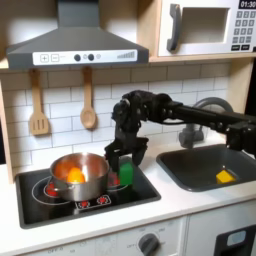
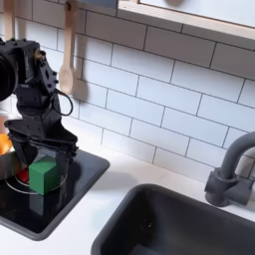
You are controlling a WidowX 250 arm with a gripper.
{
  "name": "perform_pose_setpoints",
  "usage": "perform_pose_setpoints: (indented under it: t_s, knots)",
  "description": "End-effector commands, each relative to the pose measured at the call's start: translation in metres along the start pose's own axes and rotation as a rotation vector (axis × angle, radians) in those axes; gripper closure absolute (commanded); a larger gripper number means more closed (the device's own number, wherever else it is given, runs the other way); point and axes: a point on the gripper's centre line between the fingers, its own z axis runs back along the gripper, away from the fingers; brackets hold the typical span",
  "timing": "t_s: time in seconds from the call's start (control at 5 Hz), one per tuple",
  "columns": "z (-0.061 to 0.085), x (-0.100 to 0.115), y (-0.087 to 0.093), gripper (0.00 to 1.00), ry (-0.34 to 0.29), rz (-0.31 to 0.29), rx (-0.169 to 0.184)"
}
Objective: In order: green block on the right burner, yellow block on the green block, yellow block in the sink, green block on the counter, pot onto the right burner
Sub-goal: 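Put the green block on the counter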
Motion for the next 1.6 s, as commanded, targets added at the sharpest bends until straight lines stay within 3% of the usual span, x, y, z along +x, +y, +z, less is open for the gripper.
perform_pose_setpoints:
  t_s: [0.0,0.4,0.8,1.0,1.2,1.4]
  knots:
    - [-0.011,-0.012,-0.003,0.0,0.034,-0.032,0.006]
    - [-0.012,-0.012,0.002,0.0,0.029,-0.024,0.025]
    - [-0.012,-0.011,0.004,1.0,0.016,-0.006,0.026]
    - [-0.012,-0.011,0.003,1.0,0.013,0.0,0.015]
    - [-0.007,-0.009,0.001,1.0,0.015,-0.017,0.025]
    - [0.0,-0.007,-0.007,1.0,0.005,-0.005,-0.021]
